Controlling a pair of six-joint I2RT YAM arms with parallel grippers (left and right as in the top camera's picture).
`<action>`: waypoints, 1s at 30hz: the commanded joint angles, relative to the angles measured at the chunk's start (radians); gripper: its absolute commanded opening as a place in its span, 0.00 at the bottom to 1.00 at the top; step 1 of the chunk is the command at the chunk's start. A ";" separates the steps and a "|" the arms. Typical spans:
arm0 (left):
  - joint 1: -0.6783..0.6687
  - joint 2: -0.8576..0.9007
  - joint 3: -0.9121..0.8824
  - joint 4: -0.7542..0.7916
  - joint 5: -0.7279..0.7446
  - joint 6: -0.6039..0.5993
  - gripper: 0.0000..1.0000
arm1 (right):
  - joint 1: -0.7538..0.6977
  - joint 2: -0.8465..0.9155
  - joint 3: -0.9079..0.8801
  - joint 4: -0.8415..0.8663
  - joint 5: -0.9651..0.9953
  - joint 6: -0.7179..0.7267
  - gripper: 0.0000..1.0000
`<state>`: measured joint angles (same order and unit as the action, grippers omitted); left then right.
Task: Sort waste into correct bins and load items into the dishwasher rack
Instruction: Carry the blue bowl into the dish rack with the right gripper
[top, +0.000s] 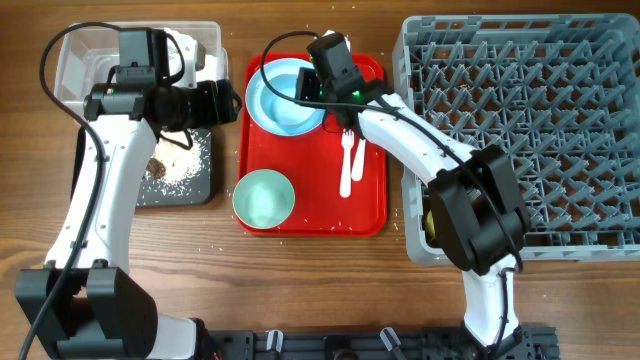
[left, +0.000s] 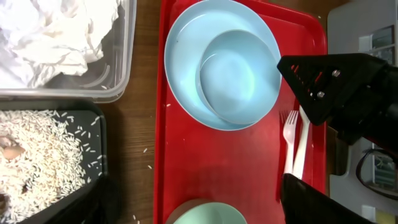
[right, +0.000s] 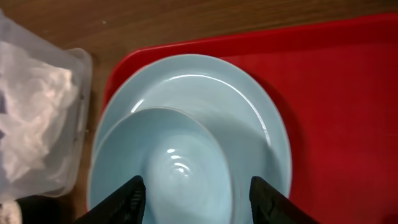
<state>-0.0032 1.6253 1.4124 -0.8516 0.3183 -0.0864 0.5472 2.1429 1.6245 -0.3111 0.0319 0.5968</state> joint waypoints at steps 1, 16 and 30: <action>0.007 -0.015 0.001 0.007 -0.006 0.001 1.00 | -0.001 0.010 0.019 -0.030 0.093 -0.019 0.55; 0.007 -0.015 0.001 0.006 -0.006 0.001 1.00 | 0.000 0.092 0.018 0.011 0.094 -0.020 0.34; 0.007 -0.015 0.001 0.006 -0.006 0.001 1.00 | 0.000 0.116 0.018 0.025 0.063 -0.021 0.04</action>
<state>-0.0032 1.6253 1.4124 -0.8486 0.3180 -0.0898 0.5472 2.2284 1.6260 -0.2916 0.1051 0.5785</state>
